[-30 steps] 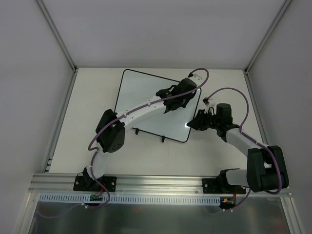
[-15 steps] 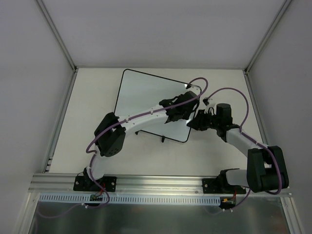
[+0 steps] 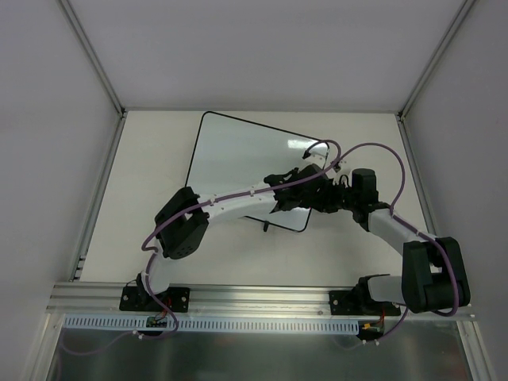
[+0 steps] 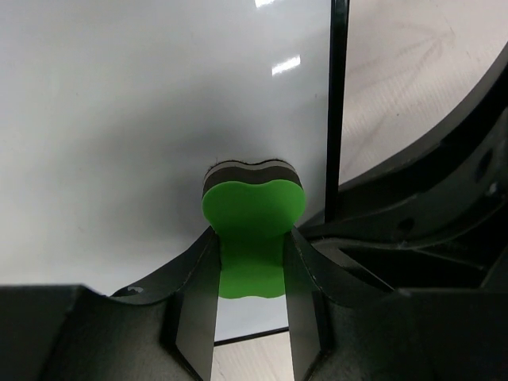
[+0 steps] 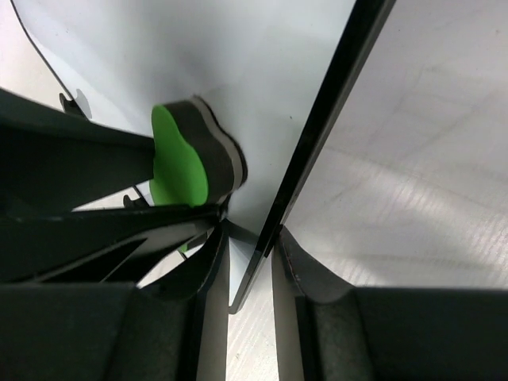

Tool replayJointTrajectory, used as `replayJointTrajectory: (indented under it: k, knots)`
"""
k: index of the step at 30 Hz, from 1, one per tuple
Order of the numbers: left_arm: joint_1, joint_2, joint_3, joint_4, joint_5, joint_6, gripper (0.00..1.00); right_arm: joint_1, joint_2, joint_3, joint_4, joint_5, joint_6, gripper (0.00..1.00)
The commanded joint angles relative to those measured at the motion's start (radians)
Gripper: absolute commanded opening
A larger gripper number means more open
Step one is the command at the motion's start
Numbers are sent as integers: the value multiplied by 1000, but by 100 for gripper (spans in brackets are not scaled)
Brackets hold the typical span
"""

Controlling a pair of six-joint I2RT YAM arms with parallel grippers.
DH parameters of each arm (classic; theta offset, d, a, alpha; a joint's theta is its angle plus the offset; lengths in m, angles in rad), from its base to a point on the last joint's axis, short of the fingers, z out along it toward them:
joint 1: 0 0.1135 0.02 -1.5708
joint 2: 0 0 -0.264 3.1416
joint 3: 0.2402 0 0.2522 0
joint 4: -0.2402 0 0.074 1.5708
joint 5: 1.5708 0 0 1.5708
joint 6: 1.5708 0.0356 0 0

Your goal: Erase the whiteboard

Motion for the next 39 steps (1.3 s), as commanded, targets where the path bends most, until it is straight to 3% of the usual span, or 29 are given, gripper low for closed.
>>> replayJointTrajectory:
  k: [1,11,20,29,39]
  knots:
    - [17,48,-82,-53,-2,-63,0,28,-4,15,8,-7,-70,0]
    - [28,-40,-245,-53,-9,-127,0,29,-2,21,7,-8,-73,0]
    - [42,-164,-316,-55,-130,-32,0,29,5,22,7,-7,-71,0]
    - [42,-61,-93,-55,-114,138,0,28,7,30,5,3,-70,0]
    - [51,60,127,-53,-103,141,0,28,11,50,-7,0,-68,0]
